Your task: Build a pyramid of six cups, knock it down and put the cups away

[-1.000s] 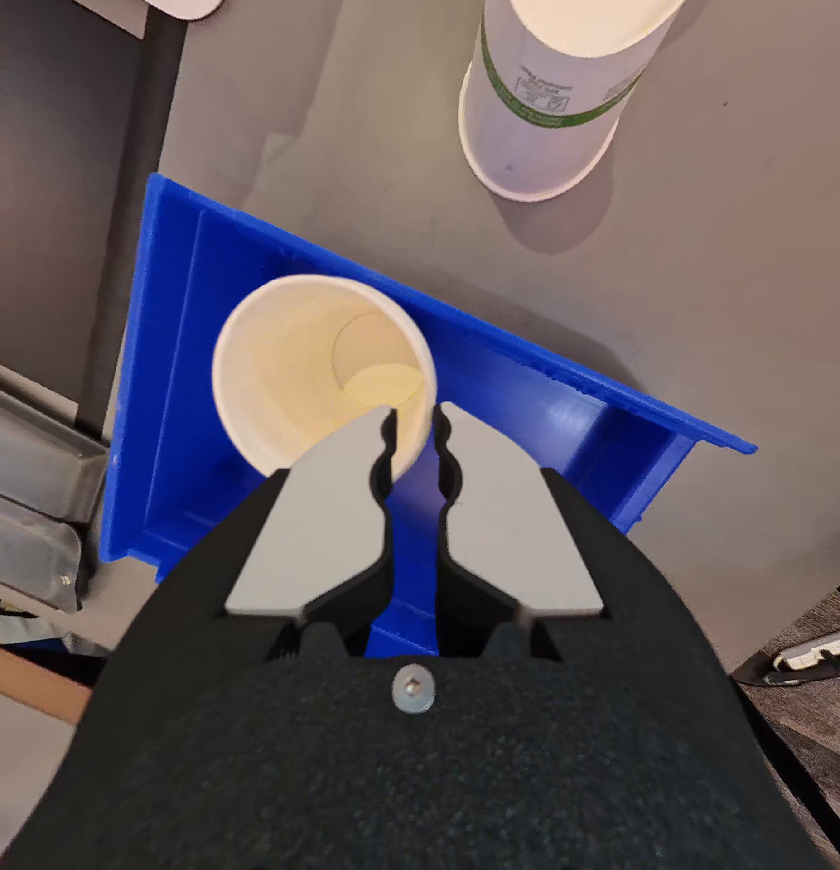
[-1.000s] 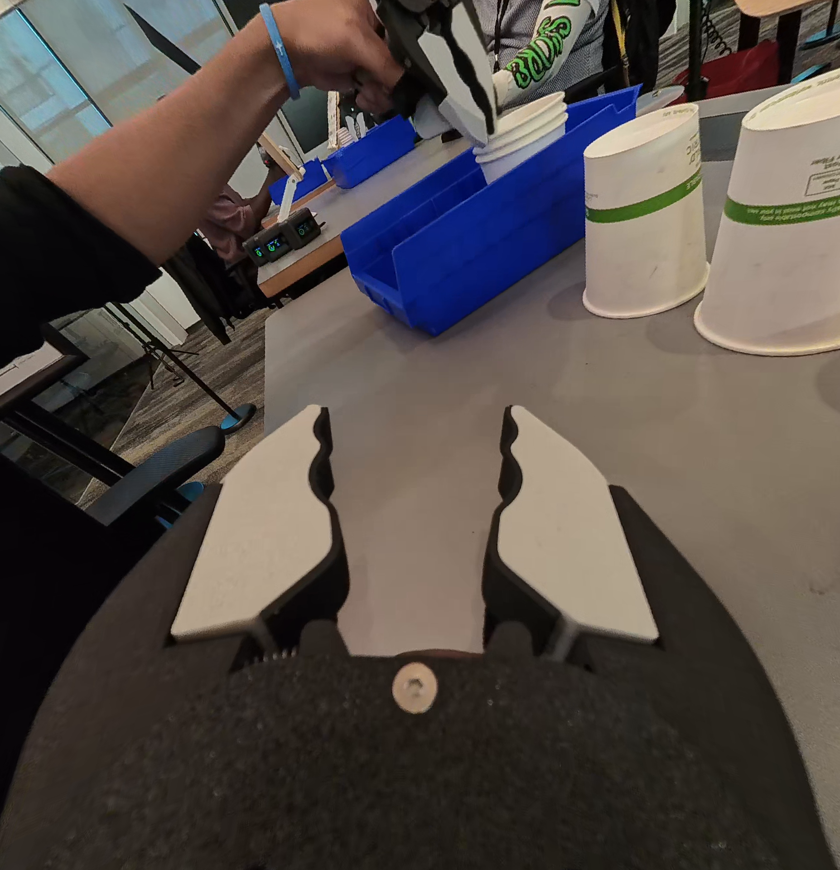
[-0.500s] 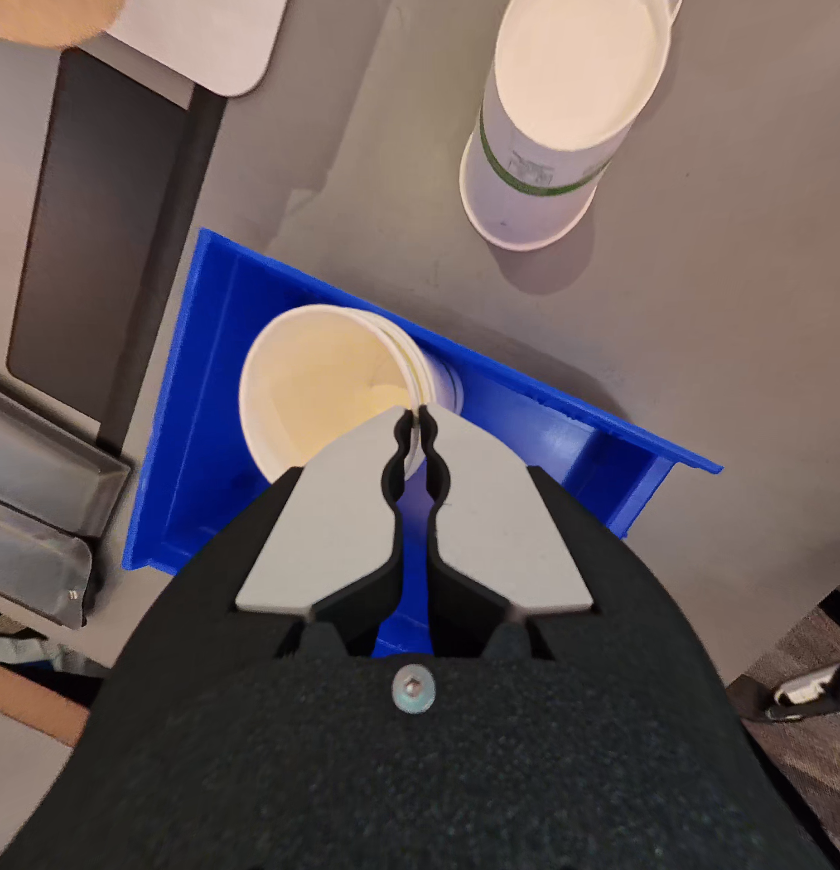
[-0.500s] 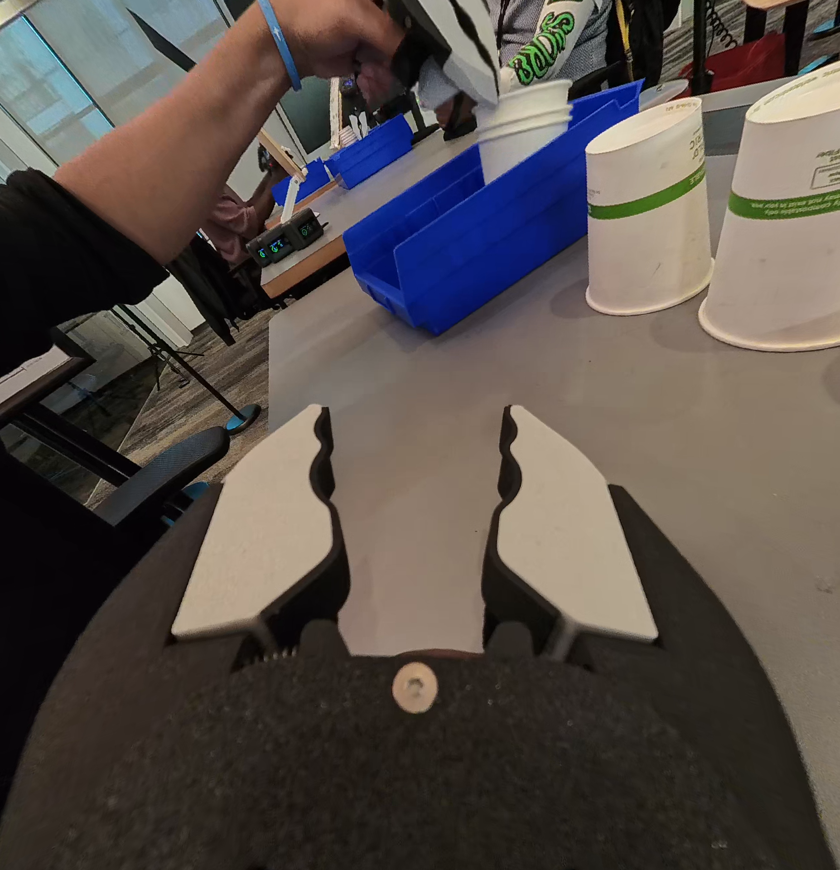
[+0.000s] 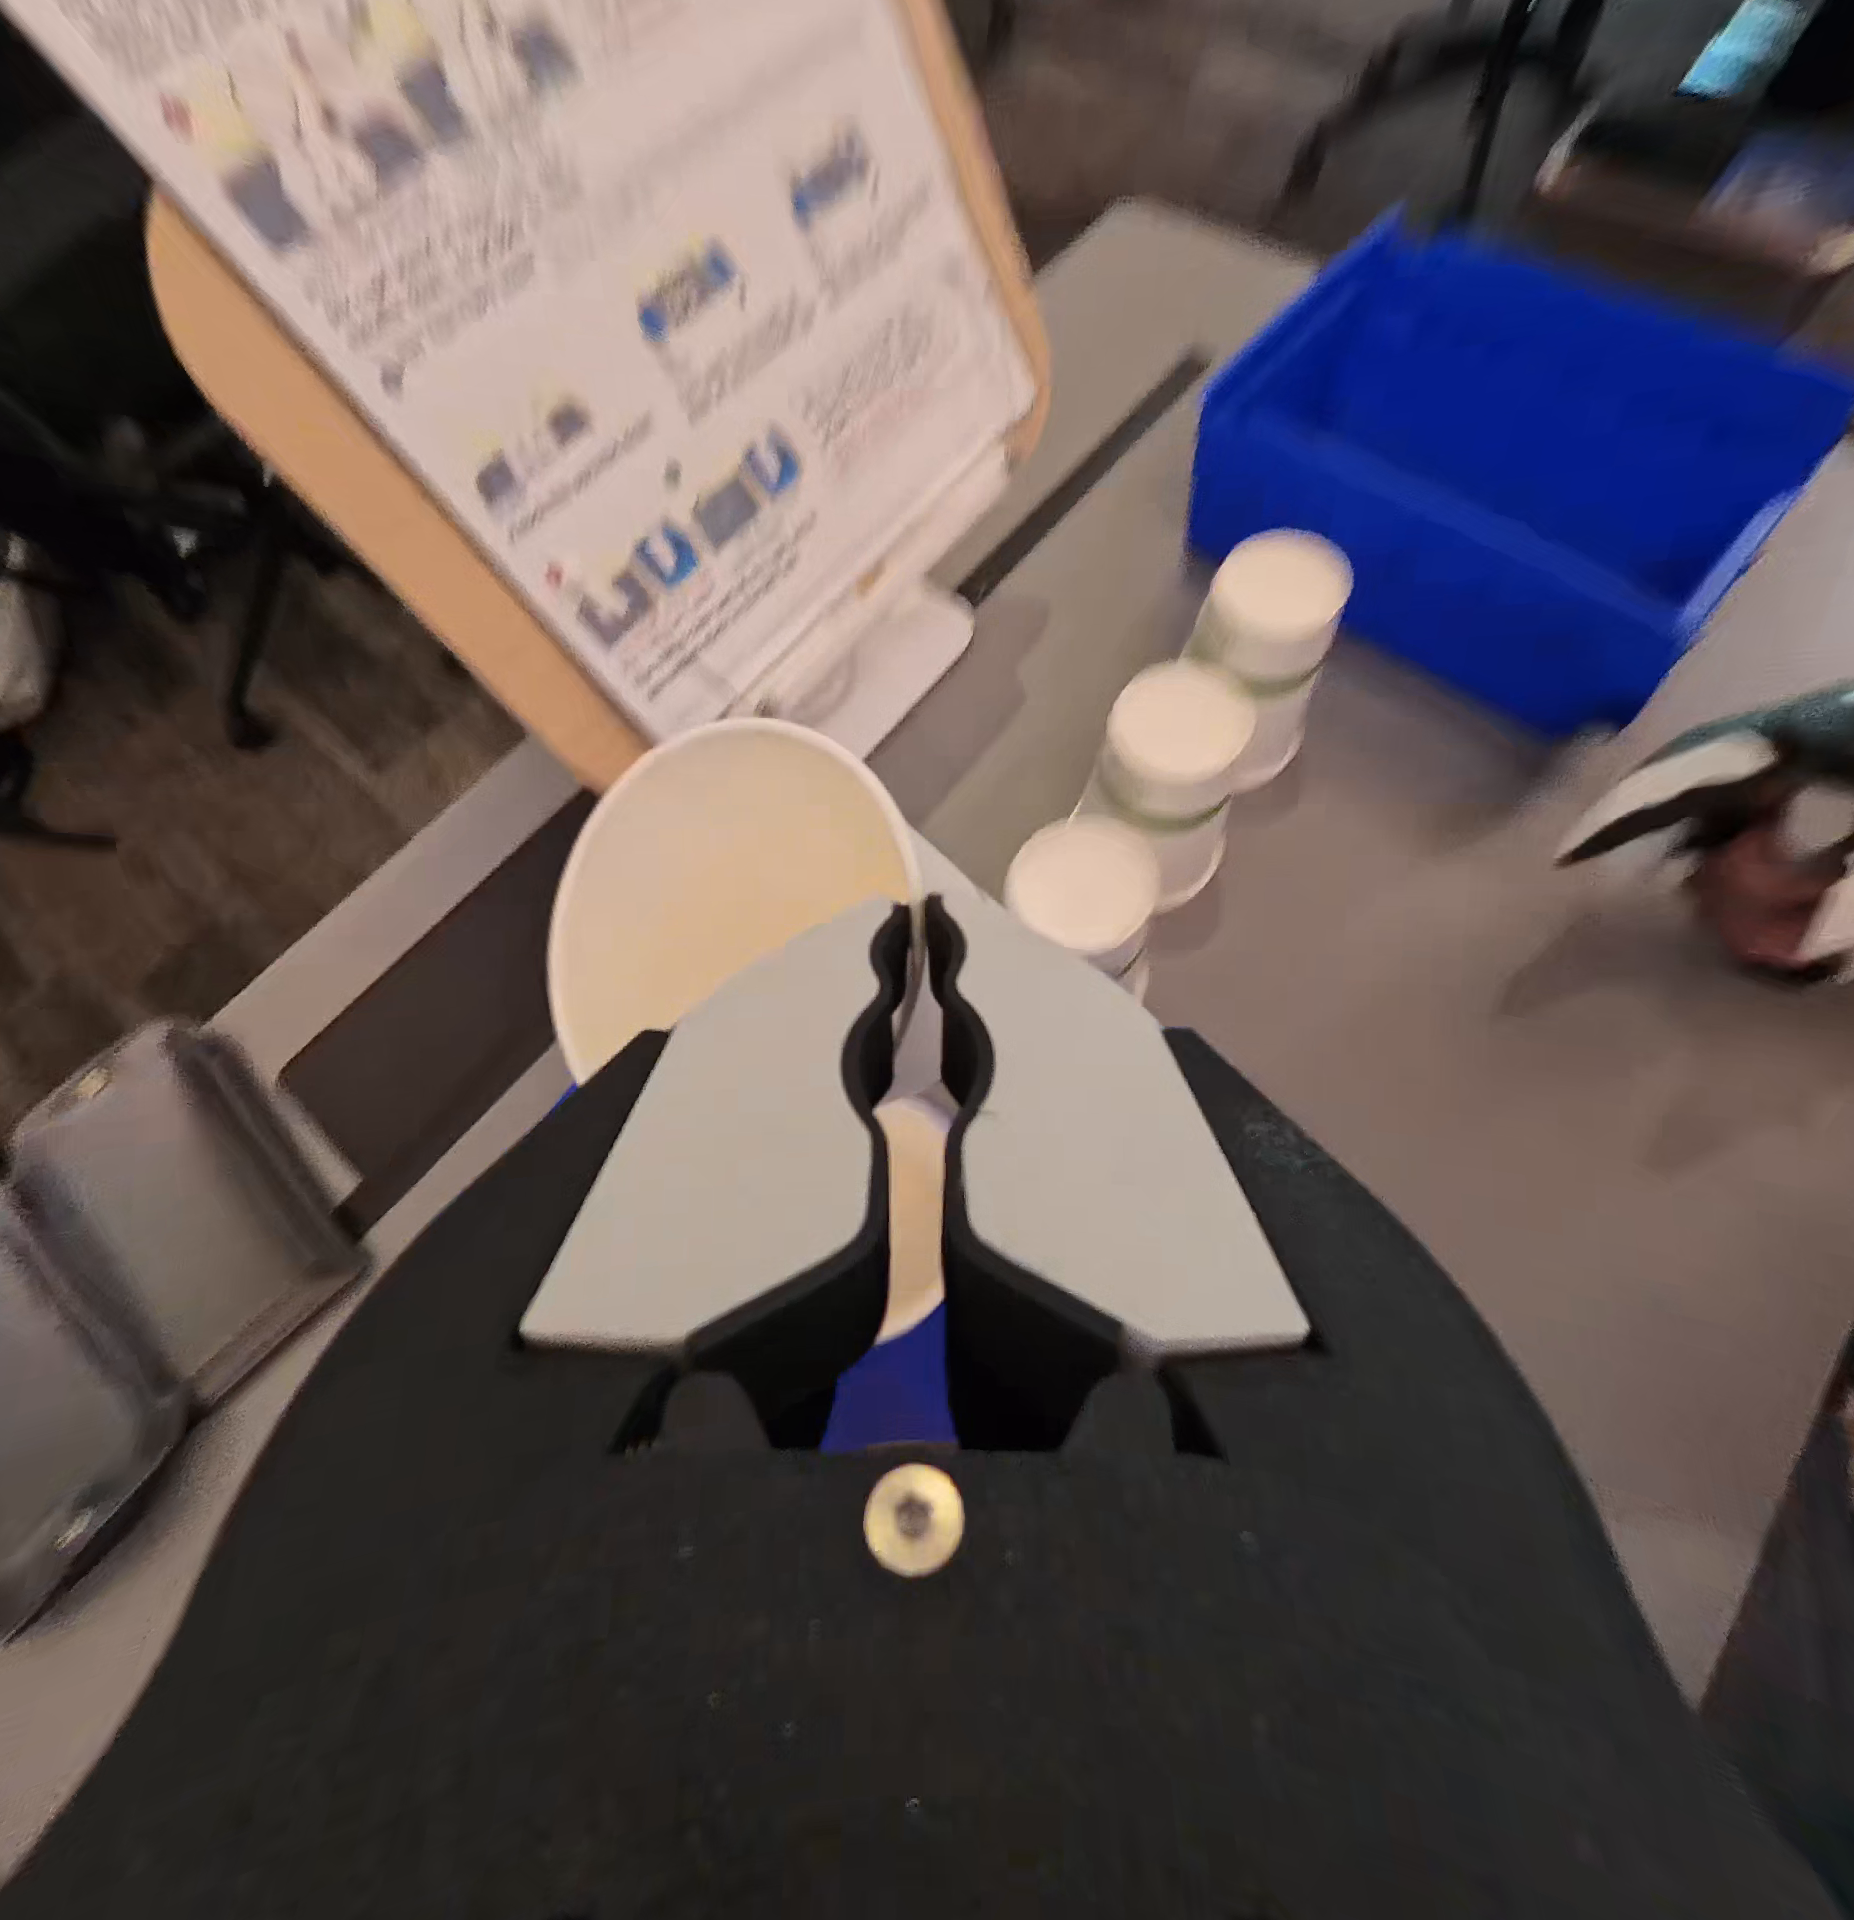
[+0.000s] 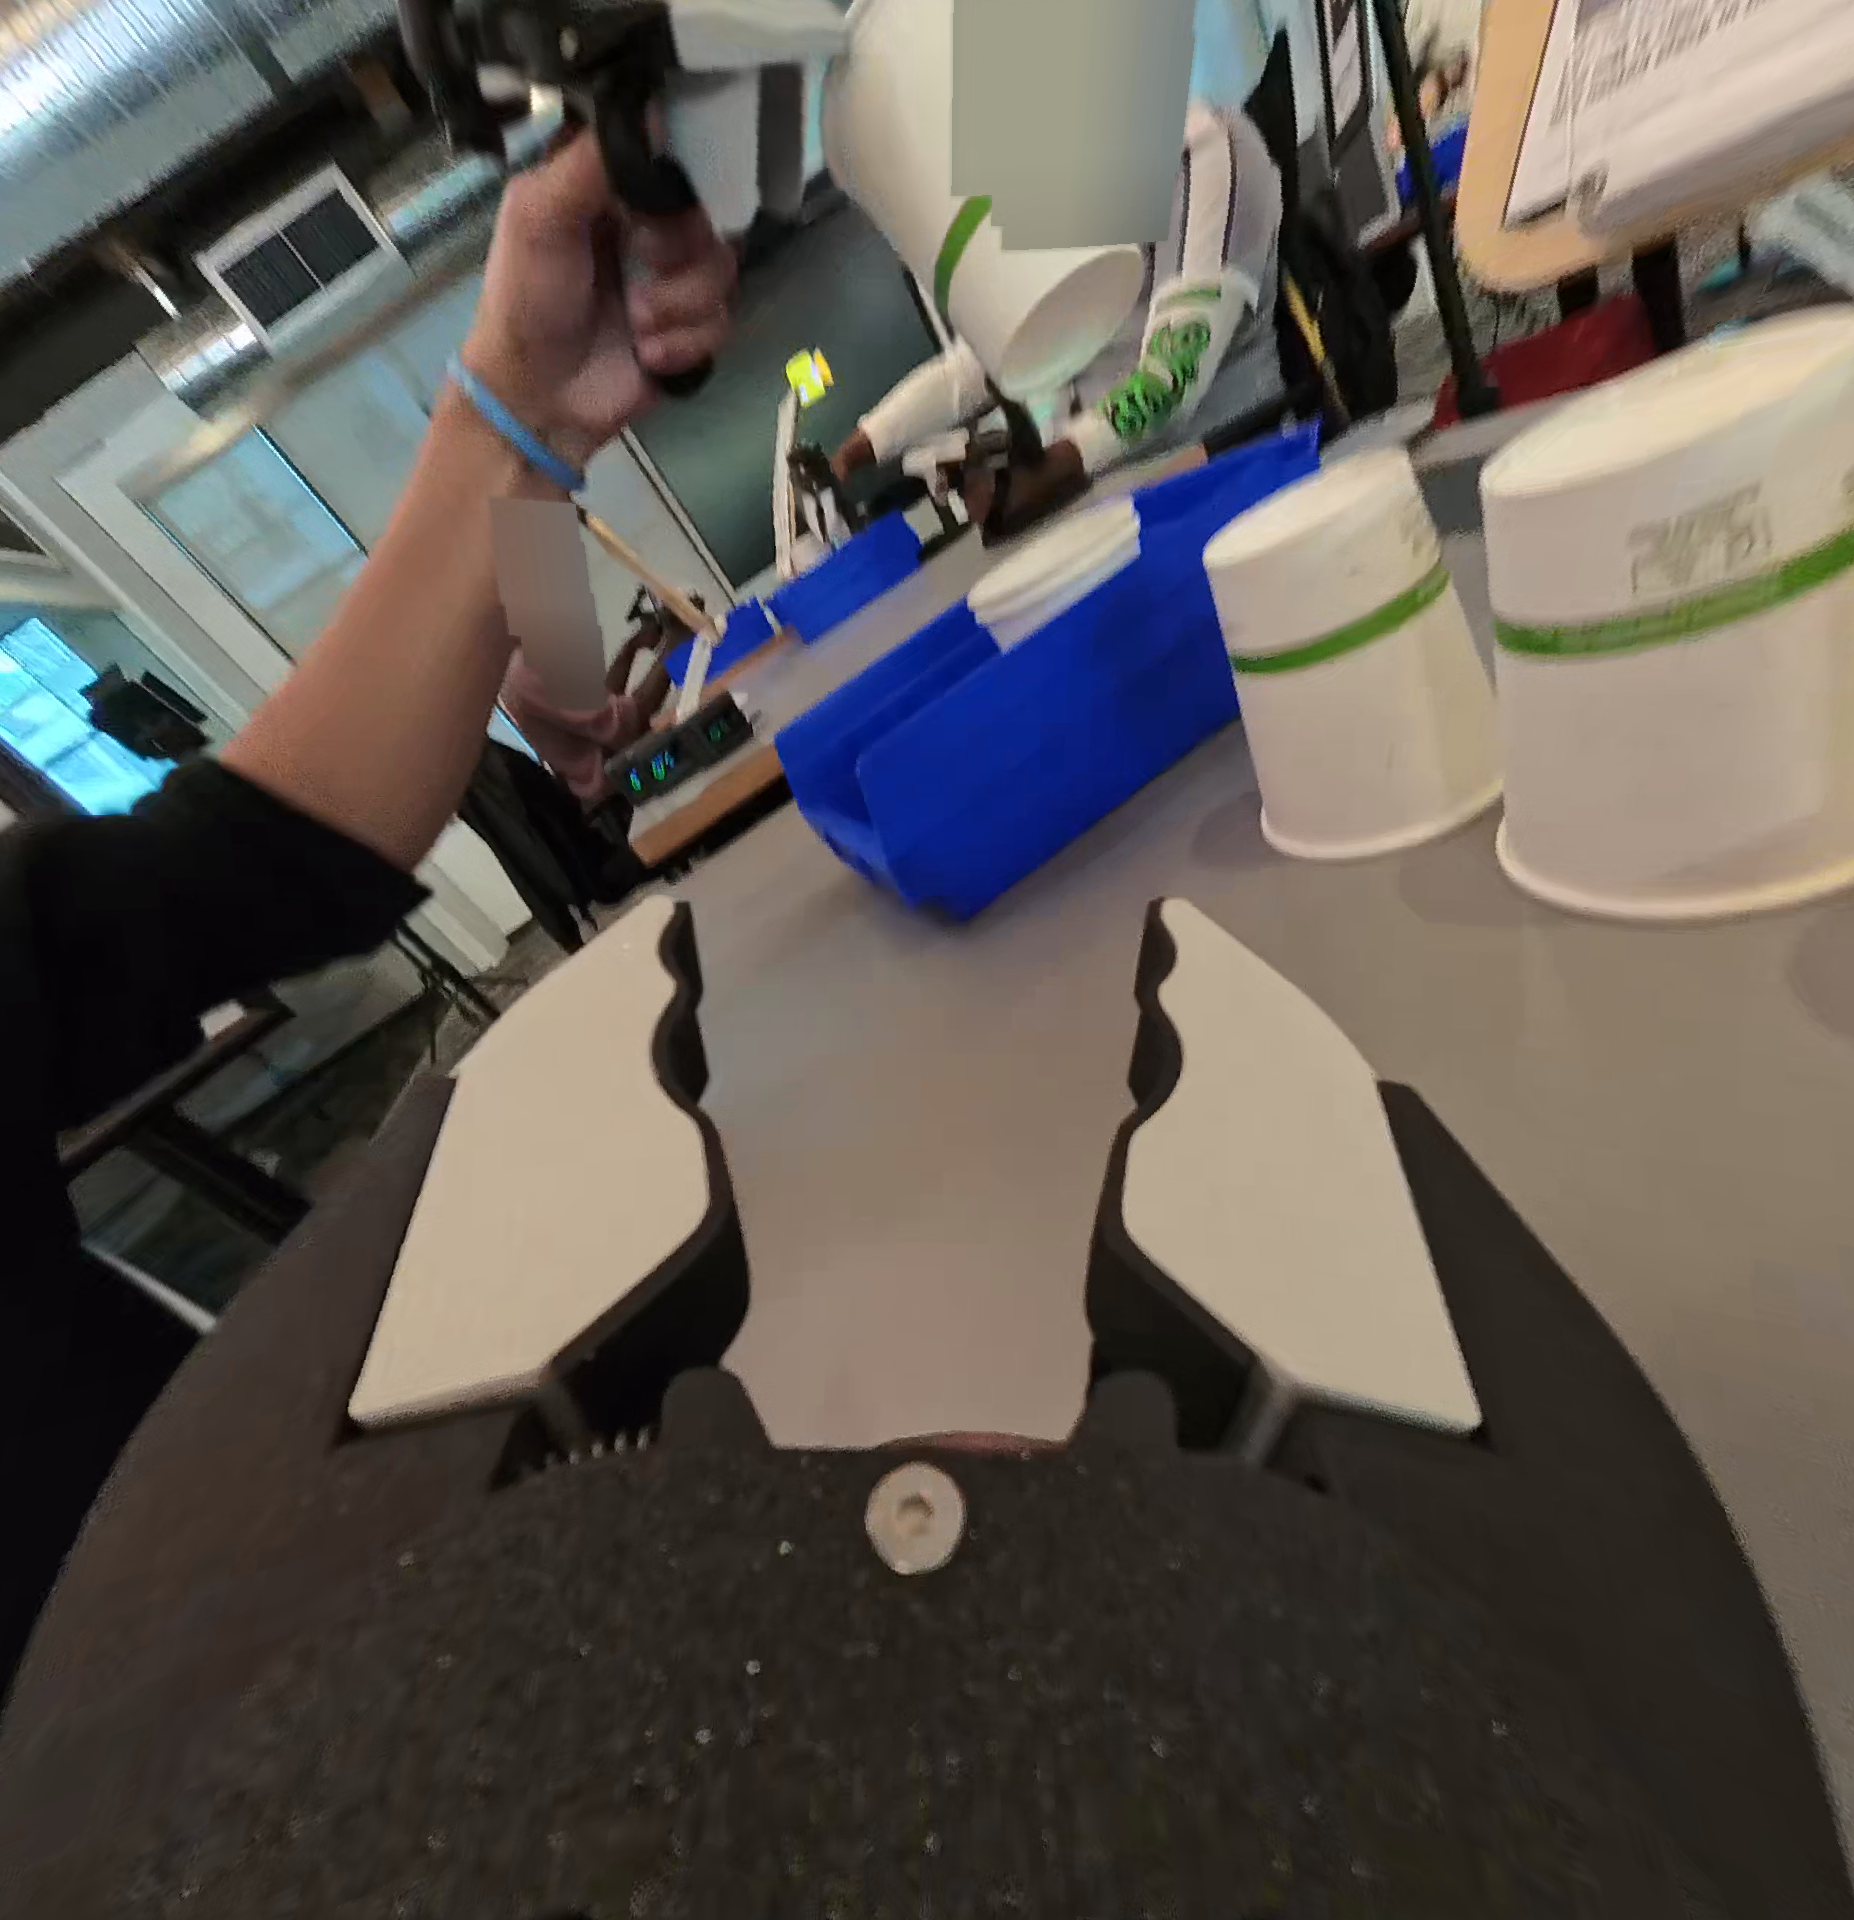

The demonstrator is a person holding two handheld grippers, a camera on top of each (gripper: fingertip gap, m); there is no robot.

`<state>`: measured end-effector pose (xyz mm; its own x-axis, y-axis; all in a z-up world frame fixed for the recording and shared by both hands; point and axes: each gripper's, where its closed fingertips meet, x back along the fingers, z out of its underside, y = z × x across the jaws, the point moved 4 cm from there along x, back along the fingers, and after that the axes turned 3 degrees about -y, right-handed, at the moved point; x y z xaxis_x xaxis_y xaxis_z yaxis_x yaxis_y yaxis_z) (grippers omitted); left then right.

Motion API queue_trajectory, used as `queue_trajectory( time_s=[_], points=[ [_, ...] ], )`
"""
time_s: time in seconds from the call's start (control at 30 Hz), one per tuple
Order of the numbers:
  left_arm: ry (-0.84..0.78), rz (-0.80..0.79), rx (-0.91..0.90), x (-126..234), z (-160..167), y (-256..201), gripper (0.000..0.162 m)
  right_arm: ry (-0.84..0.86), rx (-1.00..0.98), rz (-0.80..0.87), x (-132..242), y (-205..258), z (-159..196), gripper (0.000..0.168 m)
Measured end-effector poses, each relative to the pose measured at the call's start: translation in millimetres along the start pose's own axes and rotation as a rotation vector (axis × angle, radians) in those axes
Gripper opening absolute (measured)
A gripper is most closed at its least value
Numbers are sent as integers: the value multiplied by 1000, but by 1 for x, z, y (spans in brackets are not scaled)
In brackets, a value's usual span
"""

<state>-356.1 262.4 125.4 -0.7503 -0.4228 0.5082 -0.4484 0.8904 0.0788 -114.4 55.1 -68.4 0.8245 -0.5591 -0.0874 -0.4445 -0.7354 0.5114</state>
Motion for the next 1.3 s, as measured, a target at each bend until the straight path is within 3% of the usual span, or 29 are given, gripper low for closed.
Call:
queue_trajectory(
  time_s=[0.1, 0.23, 0.4, 0.5, 0.6, 0.73, 0.87, 0.97, 1.13, 1.3],
  points=[
    [-179, 47, 96, 1, -28, -35, 2, -113, -39, -56, -24, 1, -22, 92],
    [-286, 178, 272, -18, -50, -89, 3, -264, -203, -142, -54, -6, -51, 102],
    [-343, 335, 376, -48, -58, -148, 2, -424, -366, -251, -54, -13, -72, 110],
    [-335, 414, 403, -68, -50, -173, 2, -462, -279, -238, -42, -8, -83, 109],
    [-300, 471, 431, -87, -33, -188, 3, -481, -241, -182, -26, -15, -92, 92],
    [-287, 494, 417, -95, -13, -190, 5, -333, -242, -134, -20, -25, -79, 85],
    [-231, 310, 177, -94, 3, -185, 75, -272, -241, -88, -19, -30, -69, 85],
    [-122, 84, -205, -87, 11, -192, 94, -241, -219, -41, -19, -35, -70, 85],
    [162, -114, -845, -99, 21, -224, 87, -199, -163, 24, -19, -34, -73, 85],
    [367, -210, -1200, -136, 21, -225, 96, -167, -130, 41, -21, -28, -73, 85]
  ],
)
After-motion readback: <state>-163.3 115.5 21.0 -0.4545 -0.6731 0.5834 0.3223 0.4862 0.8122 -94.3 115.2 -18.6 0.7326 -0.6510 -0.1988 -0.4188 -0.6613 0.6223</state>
